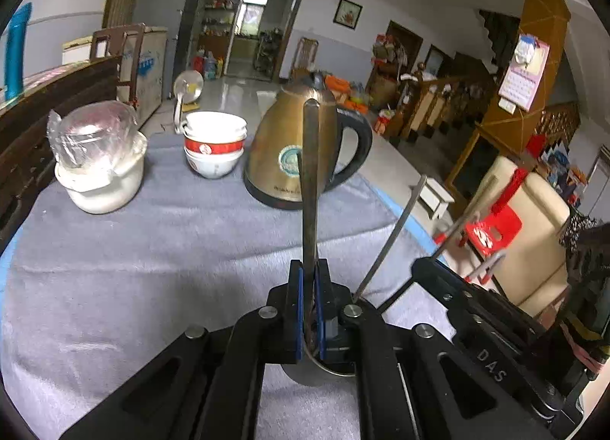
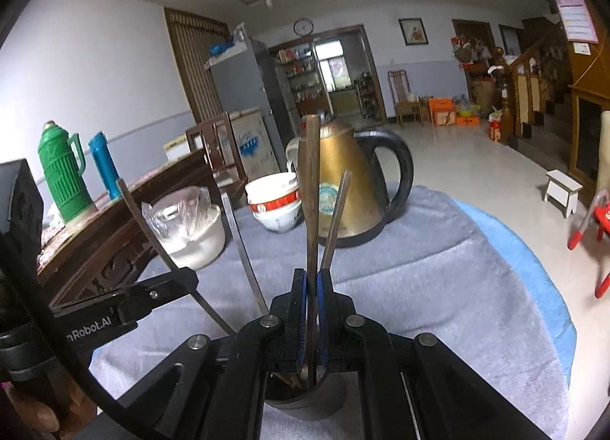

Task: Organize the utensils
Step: 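Lower both chopsticks into the grey cup and open both tools, then move both open tools back over the chopstick bundle on the cloth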

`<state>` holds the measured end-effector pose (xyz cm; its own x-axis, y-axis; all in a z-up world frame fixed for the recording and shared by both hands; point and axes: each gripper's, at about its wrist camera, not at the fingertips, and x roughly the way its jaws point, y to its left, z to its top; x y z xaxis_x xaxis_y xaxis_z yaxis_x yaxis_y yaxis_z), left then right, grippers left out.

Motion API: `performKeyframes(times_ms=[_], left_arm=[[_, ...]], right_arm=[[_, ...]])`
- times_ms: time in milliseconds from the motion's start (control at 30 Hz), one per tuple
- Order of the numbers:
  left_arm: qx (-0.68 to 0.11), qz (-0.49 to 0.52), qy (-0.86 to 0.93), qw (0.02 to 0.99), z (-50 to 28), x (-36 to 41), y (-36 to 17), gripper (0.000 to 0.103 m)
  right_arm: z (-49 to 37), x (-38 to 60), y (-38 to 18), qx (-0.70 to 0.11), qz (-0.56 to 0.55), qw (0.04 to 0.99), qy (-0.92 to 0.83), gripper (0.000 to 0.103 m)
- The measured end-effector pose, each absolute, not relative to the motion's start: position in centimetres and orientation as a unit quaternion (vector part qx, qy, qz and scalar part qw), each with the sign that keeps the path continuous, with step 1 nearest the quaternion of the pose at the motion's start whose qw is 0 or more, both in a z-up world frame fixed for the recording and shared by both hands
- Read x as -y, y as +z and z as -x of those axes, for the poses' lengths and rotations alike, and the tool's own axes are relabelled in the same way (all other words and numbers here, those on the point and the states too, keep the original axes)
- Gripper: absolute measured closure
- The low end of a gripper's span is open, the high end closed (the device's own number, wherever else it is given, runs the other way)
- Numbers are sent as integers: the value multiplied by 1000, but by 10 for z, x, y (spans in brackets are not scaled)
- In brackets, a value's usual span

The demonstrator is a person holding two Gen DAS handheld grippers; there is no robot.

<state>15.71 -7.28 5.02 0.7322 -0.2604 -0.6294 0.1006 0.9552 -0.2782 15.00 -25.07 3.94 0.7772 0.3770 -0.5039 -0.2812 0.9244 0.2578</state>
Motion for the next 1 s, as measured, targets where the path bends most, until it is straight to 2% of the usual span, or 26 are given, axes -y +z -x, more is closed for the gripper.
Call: performKeyframes(times_ms=[133,200,233,267,333,400,433,467,567,667,833,1000], left_arm=[[-355,114,-100,922,-156,73,51,95],[-352,116,-96,924,-154,70,55,82],[-348,121,-95,925,-150,66,59,70],[-343,124,-93,926,-147,63,63,65],[-328,129,-89,931,-139,55,72,65],[-316,135,-82,936,-129,44,80,62],[-308,139,-78,938,-121,37,85,57],[-299,144,-73,941,-114,30,89,51],[-276,149,-48,949,-88,7,98,37],[-271,147,-14,951,-61,-15,92,30],[-328,137,54,933,-36,-47,43,28],[-414,122,111,895,-31,-66,-23,28]], right_arm=[[-158,247,34,-301,-80,934,174,95],[-160,248,34,-306,-80,934,165,94],[-160,249,36,-305,-78,936,157,89],[-158,251,38,-302,-79,938,152,85],[-153,256,44,-292,-82,942,140,70],[-145,263,51,-279,-92,947,129,60],[-140,266,55,-273,-97,949,126,44],[-131,271,60,-259,-102,953,120,41],[-108,276,71,-240,-100,959,116,40],[-81,279,70,-235,-107,959,117,37],[-51,263,37,-282,-94,945,136,36],[-45,227,-21,-379,-50,910,162,36]])
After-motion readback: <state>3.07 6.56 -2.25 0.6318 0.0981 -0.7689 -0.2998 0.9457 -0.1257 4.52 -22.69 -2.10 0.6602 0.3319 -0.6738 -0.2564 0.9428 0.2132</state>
